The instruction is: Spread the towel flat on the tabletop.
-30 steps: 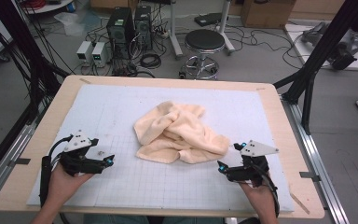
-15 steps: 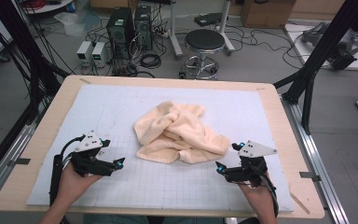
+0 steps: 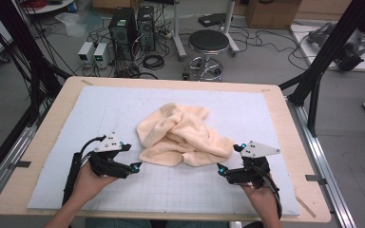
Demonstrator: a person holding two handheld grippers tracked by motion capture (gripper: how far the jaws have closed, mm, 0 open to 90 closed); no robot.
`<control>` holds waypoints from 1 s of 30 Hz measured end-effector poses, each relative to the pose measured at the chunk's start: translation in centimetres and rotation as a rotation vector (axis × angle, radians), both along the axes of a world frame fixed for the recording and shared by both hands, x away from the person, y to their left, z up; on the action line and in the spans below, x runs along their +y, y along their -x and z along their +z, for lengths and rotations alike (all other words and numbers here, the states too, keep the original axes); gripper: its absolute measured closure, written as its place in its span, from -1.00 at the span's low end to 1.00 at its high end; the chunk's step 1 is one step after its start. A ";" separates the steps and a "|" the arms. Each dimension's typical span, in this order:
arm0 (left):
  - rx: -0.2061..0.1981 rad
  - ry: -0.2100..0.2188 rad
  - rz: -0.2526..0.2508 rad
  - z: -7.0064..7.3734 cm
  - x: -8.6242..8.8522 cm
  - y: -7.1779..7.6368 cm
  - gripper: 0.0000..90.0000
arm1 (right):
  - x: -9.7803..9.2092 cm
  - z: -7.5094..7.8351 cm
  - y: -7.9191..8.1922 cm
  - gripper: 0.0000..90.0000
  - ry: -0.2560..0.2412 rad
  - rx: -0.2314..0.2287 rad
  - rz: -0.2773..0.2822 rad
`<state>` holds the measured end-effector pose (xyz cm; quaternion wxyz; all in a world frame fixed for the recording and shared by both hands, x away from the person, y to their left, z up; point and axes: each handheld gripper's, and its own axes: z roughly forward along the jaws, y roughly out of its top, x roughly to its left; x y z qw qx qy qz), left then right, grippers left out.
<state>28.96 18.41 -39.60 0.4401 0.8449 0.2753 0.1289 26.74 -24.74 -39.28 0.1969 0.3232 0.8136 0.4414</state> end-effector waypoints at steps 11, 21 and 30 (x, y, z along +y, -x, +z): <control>0.025 -0.039 -0.090 -1.3 -3.5 -2.2 0.18 | 1.0 1.1 -0.7 0.03 0.004 0.026 0.144; 0.069 -0.062 -0.059 -2.8 -4.7 -4.4 0.40 | 2.4 -1.0 -2.6 0.32 0.075 0.097 0.182; 0.076 -0.134 -0.037 -3.9 -5.1 -4.9 0.50 | 3.7 -3.3 -4.4 0.46 0.194 0.161 0.164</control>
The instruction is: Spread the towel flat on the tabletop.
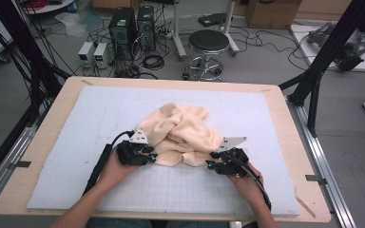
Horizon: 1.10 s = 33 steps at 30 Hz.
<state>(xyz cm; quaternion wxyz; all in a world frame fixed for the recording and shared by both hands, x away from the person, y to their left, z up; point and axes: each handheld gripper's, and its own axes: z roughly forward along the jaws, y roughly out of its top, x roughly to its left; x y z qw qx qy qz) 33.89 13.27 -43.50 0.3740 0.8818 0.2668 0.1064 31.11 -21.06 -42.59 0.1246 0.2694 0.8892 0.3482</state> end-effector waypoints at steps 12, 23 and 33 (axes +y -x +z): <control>0.004 0.006 -0.013 0.0 -0.1 0.1 0.87 | 0.4 -0.4 -0.3 0.86 0.025 0.022 0.007; -0.015 0.022 -0.066 1.9 1.4 2.4 0.90 | -0.2 1.3 1.0 0.91 -0.005 -0.004 0.054; -0.075 0.098 -0.056 3.9 6.3 9.3 0.90 | 1.6 3.8 4.9 0.91 -0.037 -0.027 0.211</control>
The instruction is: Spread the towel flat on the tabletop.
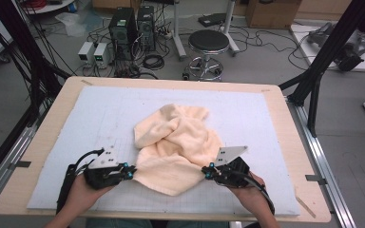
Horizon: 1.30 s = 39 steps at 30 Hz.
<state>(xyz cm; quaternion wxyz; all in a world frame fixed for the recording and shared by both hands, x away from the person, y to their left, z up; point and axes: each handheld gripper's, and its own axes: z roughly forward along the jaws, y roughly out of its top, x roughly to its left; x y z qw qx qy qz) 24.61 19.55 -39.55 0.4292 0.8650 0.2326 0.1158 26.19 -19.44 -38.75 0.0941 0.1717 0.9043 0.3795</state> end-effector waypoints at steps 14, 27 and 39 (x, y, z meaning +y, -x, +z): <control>-0.002 0.056 0.002 1.3 3.6 5.6 0.40 | 1.0 1.3 3.6 0.39 -0.066 0.037 0.123; -0.067 0.046 -0.033 -0.5 -0.6 -2.3 0.12 | -1.5 -0.1 -3.4 0.24 -0.027 -0.032 -0.056; 0.080 -0.075 -0.057 -4.2 -2.1 -5.7 0.24 | -2.9 -4.9 -5.7 0.26 0.014 0.068 -0.151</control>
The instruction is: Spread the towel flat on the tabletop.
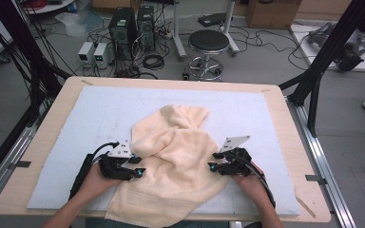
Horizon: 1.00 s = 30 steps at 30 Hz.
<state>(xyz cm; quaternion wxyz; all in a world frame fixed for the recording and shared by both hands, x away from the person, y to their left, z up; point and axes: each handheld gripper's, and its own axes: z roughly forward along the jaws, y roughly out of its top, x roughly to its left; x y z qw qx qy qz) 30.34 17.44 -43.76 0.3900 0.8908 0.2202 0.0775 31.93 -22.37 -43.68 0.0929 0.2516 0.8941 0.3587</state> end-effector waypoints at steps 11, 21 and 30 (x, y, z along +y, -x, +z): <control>-0.046 -0.024 -0.004 0.1 -0.6 0.7 0.78 | -0.1 -0.1 -0.2 0.73 -0.023 0.018 0.008; -0.054 -0.049 -0.008 0.7 0.0 1.7 0.90 | 0.0 0.5 0.7 0.89 0.006 0.013 0.017; -0.064 -0.056 -0.008 1.8 1.9 5.0 0.90 | -0.4 1.3 3.3 0.90 0.001 0.001 0.065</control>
